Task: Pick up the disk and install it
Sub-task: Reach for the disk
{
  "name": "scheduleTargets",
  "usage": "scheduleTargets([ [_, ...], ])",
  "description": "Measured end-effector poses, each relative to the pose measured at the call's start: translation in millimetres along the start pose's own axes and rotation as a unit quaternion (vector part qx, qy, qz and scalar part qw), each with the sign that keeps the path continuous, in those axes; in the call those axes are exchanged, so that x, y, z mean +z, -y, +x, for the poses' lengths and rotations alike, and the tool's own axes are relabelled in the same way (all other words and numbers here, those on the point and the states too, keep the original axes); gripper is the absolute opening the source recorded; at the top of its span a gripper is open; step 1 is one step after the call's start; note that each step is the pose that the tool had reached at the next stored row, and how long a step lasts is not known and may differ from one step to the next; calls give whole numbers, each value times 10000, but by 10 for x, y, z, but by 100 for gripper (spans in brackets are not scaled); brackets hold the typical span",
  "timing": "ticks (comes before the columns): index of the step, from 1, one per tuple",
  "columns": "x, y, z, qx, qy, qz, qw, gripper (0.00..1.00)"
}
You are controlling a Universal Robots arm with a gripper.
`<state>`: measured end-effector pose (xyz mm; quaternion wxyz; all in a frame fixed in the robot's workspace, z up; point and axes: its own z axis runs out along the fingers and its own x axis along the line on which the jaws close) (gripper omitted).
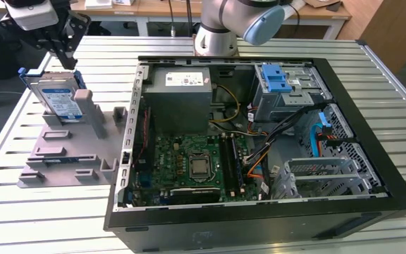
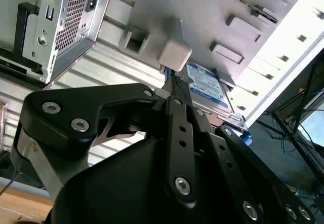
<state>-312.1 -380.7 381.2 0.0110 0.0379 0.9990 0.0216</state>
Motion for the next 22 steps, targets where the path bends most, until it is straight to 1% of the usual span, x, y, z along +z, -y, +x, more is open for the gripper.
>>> scheduleTargets([
  [1,15,11,158,0,-2,0,10000,11],
  [22,22,16,222,0,-2,0,10000,11],
])
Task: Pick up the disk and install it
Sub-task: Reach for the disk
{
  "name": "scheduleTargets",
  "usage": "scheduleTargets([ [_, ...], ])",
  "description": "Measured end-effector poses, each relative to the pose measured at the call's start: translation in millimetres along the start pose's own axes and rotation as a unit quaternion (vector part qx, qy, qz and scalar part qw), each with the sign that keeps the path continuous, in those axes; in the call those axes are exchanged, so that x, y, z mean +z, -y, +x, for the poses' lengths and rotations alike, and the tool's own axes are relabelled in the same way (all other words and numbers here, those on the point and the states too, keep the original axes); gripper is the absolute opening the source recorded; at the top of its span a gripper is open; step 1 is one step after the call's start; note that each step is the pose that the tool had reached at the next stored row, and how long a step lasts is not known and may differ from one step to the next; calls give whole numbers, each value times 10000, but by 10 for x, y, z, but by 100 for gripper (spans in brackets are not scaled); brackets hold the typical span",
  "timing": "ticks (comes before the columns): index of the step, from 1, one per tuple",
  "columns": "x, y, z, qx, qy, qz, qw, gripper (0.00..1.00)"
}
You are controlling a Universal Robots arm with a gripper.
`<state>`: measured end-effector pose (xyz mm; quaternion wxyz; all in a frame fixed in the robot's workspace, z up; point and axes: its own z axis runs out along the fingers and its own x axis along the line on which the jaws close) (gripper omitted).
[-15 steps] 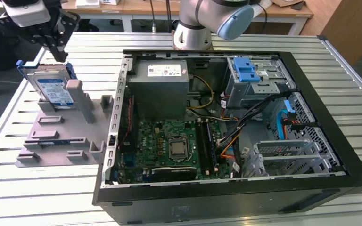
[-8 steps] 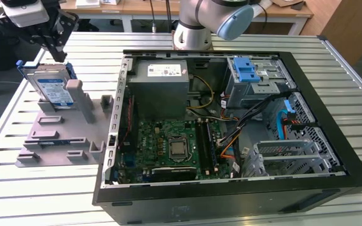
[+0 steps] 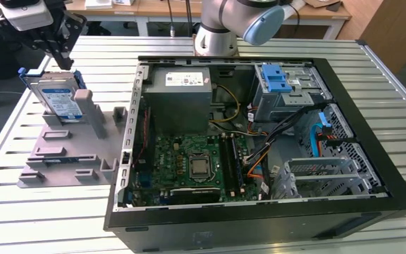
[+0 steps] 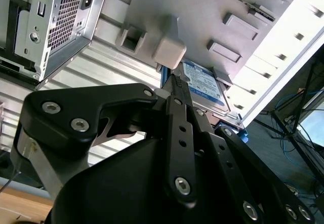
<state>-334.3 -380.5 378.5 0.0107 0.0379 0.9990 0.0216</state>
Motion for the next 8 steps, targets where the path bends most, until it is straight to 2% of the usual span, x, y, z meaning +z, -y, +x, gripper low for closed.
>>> scheduleTargets([
  [8,2,2,24,0,0,0,10000,11],
])
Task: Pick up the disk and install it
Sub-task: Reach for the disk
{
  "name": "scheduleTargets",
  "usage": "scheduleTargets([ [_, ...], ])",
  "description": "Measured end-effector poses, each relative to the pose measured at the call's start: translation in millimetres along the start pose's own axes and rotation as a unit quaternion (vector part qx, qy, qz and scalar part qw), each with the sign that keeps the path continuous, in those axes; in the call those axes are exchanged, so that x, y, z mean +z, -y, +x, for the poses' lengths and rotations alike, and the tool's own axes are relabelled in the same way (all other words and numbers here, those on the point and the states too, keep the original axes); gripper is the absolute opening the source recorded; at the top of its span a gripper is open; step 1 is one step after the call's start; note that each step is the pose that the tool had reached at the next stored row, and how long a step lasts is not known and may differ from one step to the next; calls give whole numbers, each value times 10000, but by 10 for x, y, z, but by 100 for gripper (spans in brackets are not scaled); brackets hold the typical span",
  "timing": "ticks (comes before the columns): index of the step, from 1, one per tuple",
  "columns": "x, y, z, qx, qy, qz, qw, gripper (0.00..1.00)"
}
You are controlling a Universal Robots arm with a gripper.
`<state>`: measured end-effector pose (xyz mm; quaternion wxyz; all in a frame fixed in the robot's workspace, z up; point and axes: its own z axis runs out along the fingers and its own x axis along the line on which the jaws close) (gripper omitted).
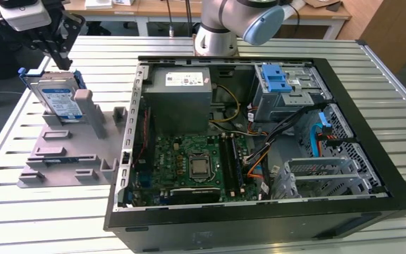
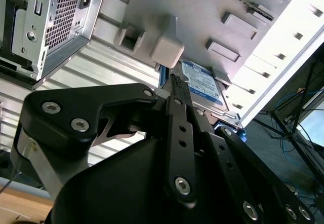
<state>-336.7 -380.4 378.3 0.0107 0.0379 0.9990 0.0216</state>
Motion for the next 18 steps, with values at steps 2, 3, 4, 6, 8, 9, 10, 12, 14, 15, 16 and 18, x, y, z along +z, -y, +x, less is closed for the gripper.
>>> scheduleTargets([
  [2,1,1,6,0,0,0,10000,11],
  [3,1,1,9,0,0,0,10000,11],
  [4,1,1,9,0,0,0,10000,11],
  [6,1,1,9,0,0,0,10000,11],
  [8,1,1,10,0,0,0,10000,11],
  [9,1,1,11,0,0,0,10000,11],
  [10,1,1,12,0,0,0,10000,11],
  [12,1,-1,19,1,0,0,10000,11],
  [14,1,-10,35,0,0,0,10000,11],
  [15,1,-18,48,0,-1,0,10000,11],
  [16,2,-29,61,0,0,0,10000,11],
  [18,3,-51,89,0,0,0,10000,11],
])
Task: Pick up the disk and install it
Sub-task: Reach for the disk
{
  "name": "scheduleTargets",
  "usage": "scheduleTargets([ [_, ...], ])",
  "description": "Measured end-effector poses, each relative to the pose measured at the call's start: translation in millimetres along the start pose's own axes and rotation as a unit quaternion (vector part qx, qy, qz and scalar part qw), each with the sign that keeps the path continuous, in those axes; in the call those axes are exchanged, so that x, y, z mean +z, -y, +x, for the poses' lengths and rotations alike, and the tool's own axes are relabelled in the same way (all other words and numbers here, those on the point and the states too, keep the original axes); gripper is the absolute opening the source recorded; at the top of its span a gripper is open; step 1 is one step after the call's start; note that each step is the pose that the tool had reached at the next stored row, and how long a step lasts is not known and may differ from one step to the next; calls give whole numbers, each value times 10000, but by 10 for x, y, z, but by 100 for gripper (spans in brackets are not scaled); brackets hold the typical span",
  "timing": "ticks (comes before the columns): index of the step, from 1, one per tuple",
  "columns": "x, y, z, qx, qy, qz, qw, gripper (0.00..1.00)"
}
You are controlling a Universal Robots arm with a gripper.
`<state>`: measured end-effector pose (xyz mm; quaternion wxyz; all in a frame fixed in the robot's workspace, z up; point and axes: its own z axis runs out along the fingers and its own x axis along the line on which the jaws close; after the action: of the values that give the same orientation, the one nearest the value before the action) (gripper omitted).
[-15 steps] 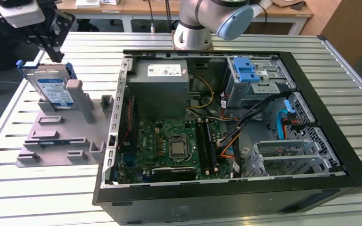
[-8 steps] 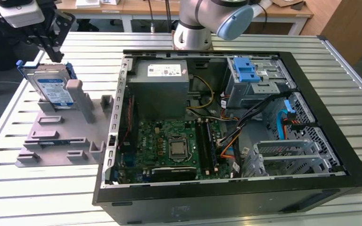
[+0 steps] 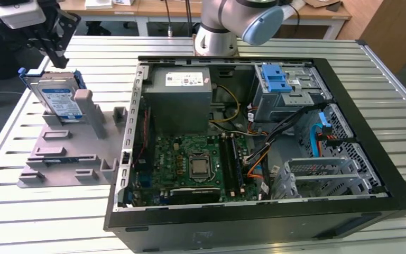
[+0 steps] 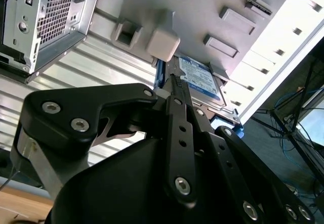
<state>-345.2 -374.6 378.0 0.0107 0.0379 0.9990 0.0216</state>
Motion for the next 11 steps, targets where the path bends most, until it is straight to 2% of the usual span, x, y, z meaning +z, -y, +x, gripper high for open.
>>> scheduleTargets([
  [4,0,-27,60,0,0,0,10000,11],
  [11,0,-27,74,0,0,0,10000,11],
])
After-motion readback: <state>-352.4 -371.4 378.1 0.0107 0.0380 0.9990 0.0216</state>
